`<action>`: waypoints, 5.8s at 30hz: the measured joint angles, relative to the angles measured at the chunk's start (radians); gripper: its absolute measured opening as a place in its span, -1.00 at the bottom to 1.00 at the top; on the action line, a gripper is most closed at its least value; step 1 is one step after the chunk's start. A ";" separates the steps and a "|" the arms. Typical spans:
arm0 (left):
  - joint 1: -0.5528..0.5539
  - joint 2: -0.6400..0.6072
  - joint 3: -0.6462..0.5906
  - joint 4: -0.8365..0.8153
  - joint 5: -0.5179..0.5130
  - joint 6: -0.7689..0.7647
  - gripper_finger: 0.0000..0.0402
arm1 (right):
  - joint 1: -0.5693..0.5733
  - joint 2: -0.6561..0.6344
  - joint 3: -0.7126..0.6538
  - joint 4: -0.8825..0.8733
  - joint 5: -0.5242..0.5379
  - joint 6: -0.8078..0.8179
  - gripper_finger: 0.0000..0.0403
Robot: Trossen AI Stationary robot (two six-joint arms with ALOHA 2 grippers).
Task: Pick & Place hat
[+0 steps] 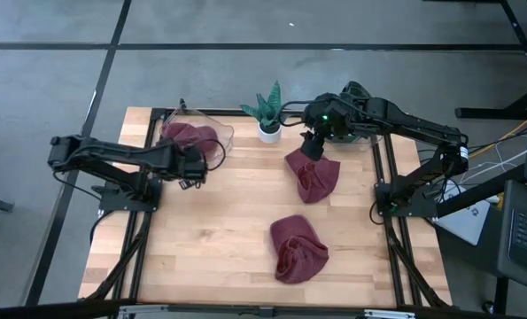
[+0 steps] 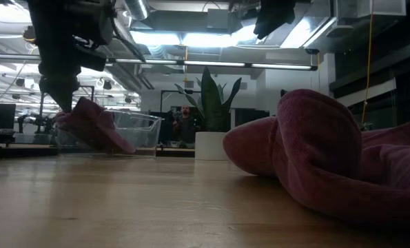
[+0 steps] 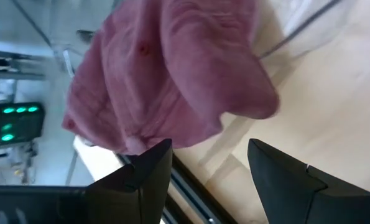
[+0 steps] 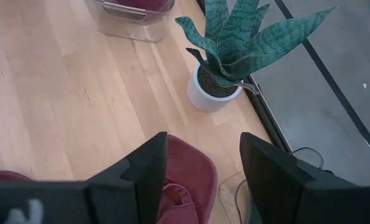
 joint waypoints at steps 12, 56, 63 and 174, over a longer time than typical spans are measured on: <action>0.002 0.011 0.000 -0.006 -0.016 -0.014 -0.07 | 0.000 0.000 0.000 0.000 -0.001 0.000 0.00; -0.082 -0.174 -0.104 -0.003 0.085 -0.539 -0.34 | 0.068 0.000 0.000 0.001 -0.016 -0.008 0.00; -0.082 -0.131 -0.107 -0.001 0.047 -0.408 -0.30 | 0.068 0.000 0.000 0.001 -0.016 -0.008 0.00; -0.229 -0.012 0.158 -0.156 -0.047 -0.057 -0.31 | 0.093 0.000 0.000 -0.036 -0.007 -0.069 0.00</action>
